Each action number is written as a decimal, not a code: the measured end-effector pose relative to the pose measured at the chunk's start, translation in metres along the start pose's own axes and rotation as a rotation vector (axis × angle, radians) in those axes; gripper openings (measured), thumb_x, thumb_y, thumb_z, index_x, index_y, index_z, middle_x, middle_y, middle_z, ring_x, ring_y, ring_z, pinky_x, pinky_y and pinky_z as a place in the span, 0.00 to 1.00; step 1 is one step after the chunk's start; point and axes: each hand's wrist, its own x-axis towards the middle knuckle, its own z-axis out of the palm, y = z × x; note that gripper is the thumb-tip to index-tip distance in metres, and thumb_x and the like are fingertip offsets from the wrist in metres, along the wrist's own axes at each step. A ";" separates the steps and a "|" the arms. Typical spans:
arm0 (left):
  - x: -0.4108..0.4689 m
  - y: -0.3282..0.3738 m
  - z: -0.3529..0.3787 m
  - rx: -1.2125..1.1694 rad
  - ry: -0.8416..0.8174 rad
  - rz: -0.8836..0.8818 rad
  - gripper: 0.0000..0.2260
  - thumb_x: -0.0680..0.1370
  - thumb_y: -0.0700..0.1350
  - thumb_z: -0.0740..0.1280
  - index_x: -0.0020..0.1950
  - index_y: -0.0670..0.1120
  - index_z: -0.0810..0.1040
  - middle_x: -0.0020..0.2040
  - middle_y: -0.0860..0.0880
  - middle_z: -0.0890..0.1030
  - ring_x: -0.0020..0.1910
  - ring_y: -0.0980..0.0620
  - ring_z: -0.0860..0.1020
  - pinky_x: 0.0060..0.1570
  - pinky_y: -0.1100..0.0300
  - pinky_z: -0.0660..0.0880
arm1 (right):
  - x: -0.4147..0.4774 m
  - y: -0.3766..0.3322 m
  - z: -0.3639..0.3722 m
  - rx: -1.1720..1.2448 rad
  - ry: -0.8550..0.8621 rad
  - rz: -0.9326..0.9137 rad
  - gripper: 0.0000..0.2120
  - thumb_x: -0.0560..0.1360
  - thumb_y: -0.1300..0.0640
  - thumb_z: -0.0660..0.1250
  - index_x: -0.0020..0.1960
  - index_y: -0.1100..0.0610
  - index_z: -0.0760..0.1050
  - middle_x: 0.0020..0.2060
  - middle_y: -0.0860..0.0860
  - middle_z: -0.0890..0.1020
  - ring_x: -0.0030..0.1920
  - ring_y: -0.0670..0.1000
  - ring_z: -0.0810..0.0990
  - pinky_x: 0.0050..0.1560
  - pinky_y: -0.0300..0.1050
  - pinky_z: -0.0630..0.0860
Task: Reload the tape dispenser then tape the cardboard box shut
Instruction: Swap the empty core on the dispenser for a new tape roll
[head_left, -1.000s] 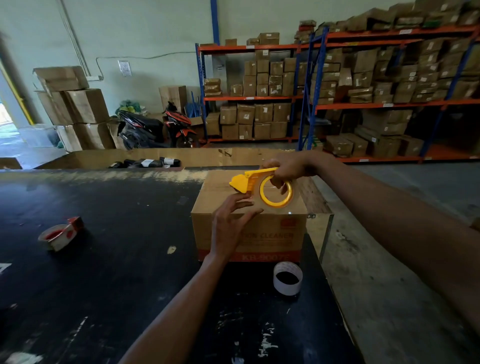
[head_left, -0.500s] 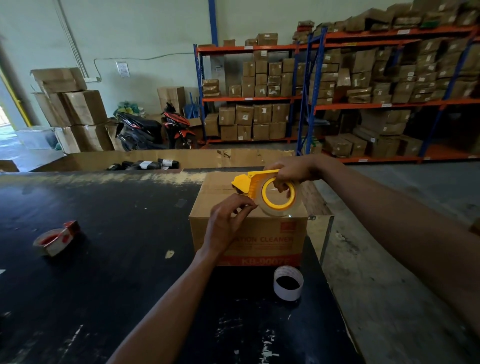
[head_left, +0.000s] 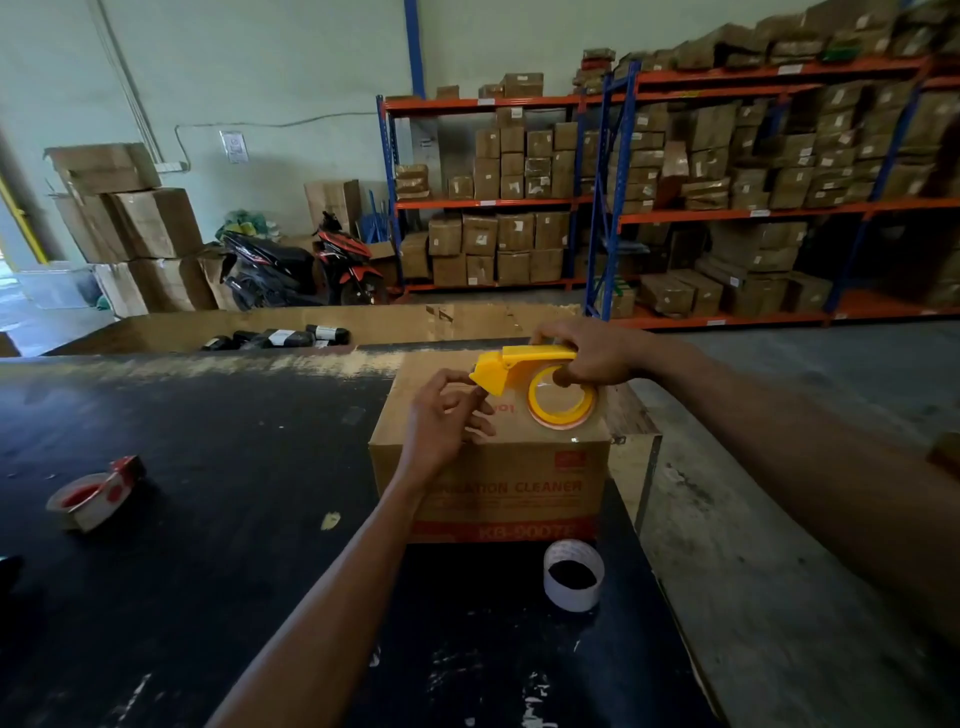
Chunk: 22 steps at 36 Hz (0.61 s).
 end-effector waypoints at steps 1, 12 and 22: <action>0.001 0.002 0.002 -0.076 -0.006 -0.096 0.08 0.83 0.42 0.65 0.60 0.40 0.76 0.44 0.42 0.87 0.39 0.47 0.87 0.35 0.57 0.83 | -0.002 0.000 0.001 -0.013 0.021 -0.009 0.24 0.74 0.57 0.73 0.68 0.50 0.71 0.51 0.49 0.76 0.43 0.41 0.74 0.43 0.45 0.71; 0.017 0.019 0.008 -0.539 -0.203 -0.662 0.12 0.86 0.41 0.57 0.58 0.38 0.79 0.49 0.41 0.87 0.43 0.50 0.88 0.45 0.60 0.84 | -0.015 0.003 0.011 -0.171 0.162 -0.096 0.27 0.72 0.58 0.73 0.68 0.49 0.71 0.55 0.52 0.78 0.51 0.53 0.78 0.49 0.55 0.78; 0.032 0.018 0.011 -0.532 -0.318 -0.791 0.10 0.84 0.42 0.62 0.59 0.40 0.80 0.50 0.42 0.87 0.44 0.50 0.87 0.42 0.59 0.84 | -0.023 0.004 0.006 -0.311 0.228 -0.131 0.27 0.74 0.56 0.72 0.71 0.50 0.68 0.48 0.46 0.72 0.37 0.40 0.68 0.33 0.36 0.61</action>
